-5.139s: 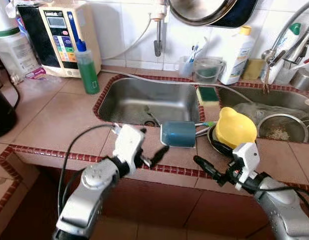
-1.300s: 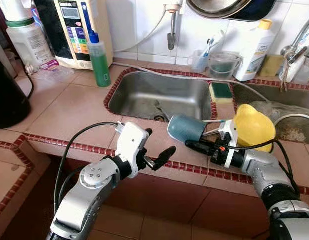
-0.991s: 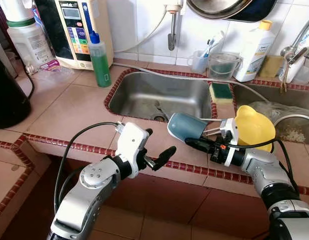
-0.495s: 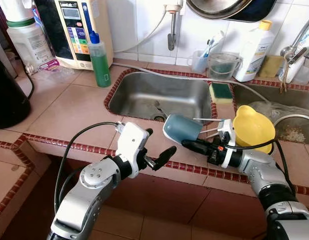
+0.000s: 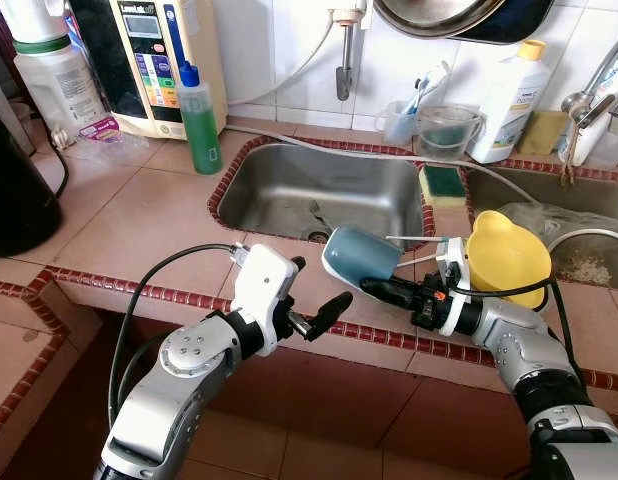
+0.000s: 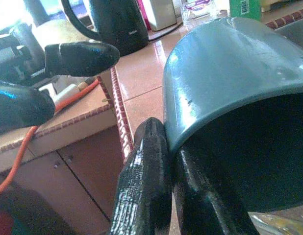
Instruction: Kitchen organization
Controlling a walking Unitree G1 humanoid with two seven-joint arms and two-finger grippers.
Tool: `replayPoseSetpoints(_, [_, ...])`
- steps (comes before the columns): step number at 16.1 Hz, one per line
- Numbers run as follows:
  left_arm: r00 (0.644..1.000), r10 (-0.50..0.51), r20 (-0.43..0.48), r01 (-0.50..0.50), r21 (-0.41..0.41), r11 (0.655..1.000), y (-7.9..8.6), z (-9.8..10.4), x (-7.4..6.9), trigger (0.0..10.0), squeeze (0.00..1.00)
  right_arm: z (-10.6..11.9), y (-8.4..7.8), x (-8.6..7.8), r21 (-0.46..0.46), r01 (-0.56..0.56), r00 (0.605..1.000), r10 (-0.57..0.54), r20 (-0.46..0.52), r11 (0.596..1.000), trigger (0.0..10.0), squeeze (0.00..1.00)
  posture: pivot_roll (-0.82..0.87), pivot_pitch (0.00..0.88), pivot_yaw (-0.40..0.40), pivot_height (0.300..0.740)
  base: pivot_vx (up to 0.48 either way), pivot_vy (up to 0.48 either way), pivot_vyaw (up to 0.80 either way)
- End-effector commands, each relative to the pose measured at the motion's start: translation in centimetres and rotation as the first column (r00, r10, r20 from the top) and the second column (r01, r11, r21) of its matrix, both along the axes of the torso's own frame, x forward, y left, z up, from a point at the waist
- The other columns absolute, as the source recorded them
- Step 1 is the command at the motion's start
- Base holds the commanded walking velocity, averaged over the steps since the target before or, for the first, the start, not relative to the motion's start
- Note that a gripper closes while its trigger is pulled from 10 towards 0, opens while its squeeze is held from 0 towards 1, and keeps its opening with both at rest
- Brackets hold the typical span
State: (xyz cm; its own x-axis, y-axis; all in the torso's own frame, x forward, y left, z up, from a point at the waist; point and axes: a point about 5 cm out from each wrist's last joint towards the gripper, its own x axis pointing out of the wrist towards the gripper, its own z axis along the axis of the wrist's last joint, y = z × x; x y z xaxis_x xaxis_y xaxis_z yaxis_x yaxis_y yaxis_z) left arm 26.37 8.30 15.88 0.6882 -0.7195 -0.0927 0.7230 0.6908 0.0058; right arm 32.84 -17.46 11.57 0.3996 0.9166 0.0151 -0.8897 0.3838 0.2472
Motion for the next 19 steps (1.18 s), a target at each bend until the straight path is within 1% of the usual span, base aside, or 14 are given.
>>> replayPoseSetpoints(1, [1.0,0.007,0.021,-0.007,0.0,1.0,-0.1,0.5,0.0,10.0,0.0,1.1,-0.1,0.3,0.043,0.015,0.999,-0.017,0.04,0.999,0.0,0.0,-0.09,0.045,0.006,0.74,0.0,0.0,0.0])
replayPoseSetpoints(6, [1.0,0.017,0.026,-0.017,-0.001,1.0,0.0,0.5,0.1,10.0,0.0,2.4,-0.4,1.0,0.122,0.052,0.997,-0.059,0.058,0.991,0.0,0.0,-0.09,0.044,0.003,0.74,0.0,0.0,0.0])
replayPoseSetpoints(7, [0.999,0.02,0.029,-0.02,0.0,1.0,0.0,0.5,0.1,10.0,0.0,3.0,-0.5,1.3,0.151,0.072,0.994,-0.084,0.068,0.986,7.0,0.0,-0.1,0.041,0.004,0.74,0.0,0.0,0.0])
replayPoseSetpoints(8, [0.999,0.031,0.039,-0.031,0.003,1.0,0.0,0.5,0.2,10.0,0.0,3.4,-0.5,1.5,0.165,0.092,0.991,-0.106,0.08,0.982,10.0,0.0,-0.1,0.035,0.0,0.74,0.0,0.0,0.0])
replayPoseSetpoints(11, [0.995,0.075,0.063,-0.076,0.006,0.997,0.3,0.6,0.8,10.0,0.0,4.1,-0.4,1.8,0.193,0.115,0.986,-0.135,0.096,0.974,10.0,0.0,-0.1,0.024,-0.001,0.74,0.0,0.0,0.0])
replayPoseSetpoints(12, [0.988,0.135,0.077,-0.136,-0.002,0.991,0.7,0.8,1.4,10.0,0.0,4.5,-0.3,1.9,0.203,0.123,0.982,-0.149,0.116,0.971,10.0,0.0,-0.1,0.019,-0.002,0.74,0.0,0.0,0.0])
replayPoseSetpoints(14, [0.97,0.223,0.093,-0.222,-0.019,0.975,1.7,1.2,2.6,10.0,0.0,5.6,0.1,2.1,0.22,0.15,0.966,-0.191,0.176,0.964,10.0,0.0,-0.1,0.011,-0.005,0.74,0.0,0.0,0.0])
replayPoseSetpoints(16, [0.947,0.3,0.114,-0.298,-0.034,0.954,2.8,1.7,3.5,10.0,0.0,7.0,0.7,2.4,0.224,0.211,0.934,-0.264,0.241,0.952,10.0,0.0,-0.1,0.002,-0.01,0.74,0.0,0.0,0.0])
replayPoseSetpoints(17, [0.923,0.355,0.151,-0.352,-0.045,0.935,3.6,2.0,4.0,10.0,0.0,8.0,1.1,2.7,0.226,0.29,0.893,-0.348,0.285,0.93,10.0,0.0,-0.1,0.002,-0.01,0.74,0.0,0.0,0.0])
replayPoseSetpoints(18, [0.91,0.381,0.162,-0.376,-0.061,0.924,3.9,2.1,4.2,10.0,0.0,8.3,1.4,2.8,0.226,0.32,0.88,-0.377,0.288,0.92,10.0,0.0,-0.1,0.0,-0.015,0.74,0.0,0.0,0.0])
replayPoseSetpoints(19, [0.897,0.409,0.165,-0.405,-0.062,0.912,4.2,2.1,4.5,10.0,0.0,8.8,1.6,2.7,0.23,0.356,0.849,-0.417,0.325,0.906,10.0,0.0,-0.1,0.0,-0.018,0.74,0.0,0.0,0.0])
